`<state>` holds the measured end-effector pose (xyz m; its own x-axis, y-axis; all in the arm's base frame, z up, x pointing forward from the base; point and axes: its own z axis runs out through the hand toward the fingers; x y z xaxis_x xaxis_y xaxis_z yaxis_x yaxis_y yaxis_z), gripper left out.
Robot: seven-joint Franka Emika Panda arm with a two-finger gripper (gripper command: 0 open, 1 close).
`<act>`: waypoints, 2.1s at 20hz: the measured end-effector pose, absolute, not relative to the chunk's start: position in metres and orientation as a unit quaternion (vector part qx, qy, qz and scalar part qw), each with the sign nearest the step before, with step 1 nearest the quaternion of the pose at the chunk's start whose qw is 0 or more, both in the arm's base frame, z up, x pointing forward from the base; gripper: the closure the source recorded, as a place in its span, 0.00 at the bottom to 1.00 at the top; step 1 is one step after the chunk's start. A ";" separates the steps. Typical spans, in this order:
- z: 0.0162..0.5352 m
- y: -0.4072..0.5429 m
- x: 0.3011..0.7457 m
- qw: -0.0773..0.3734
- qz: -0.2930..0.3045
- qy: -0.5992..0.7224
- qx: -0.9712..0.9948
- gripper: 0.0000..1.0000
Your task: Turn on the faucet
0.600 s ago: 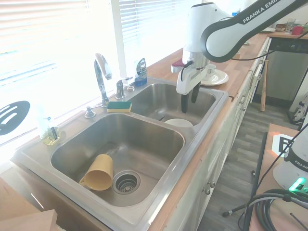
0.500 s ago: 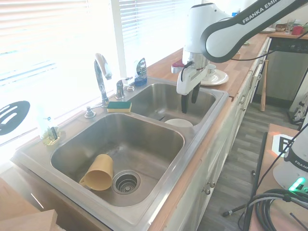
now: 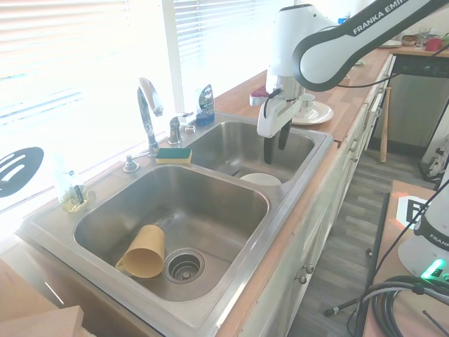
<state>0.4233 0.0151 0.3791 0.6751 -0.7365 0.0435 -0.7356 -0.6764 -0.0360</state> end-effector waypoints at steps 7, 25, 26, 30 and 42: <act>0.379 0.013 0.423 0.007 -0.027 0.404 -0.914 1.00; 0.379 0.010 0.424 0.007 -0.029 0.407 -0.913 1.00; 0.378 0.010 0.426 0.008 -0.031 0.407 -0.913 1.00; 0.374 0.006 0.448 0.010 -0.036 0.408 -0.912 1.00; 0.358 -0.009 0.608 0.013 -0.059 0.408 -0.911 1.00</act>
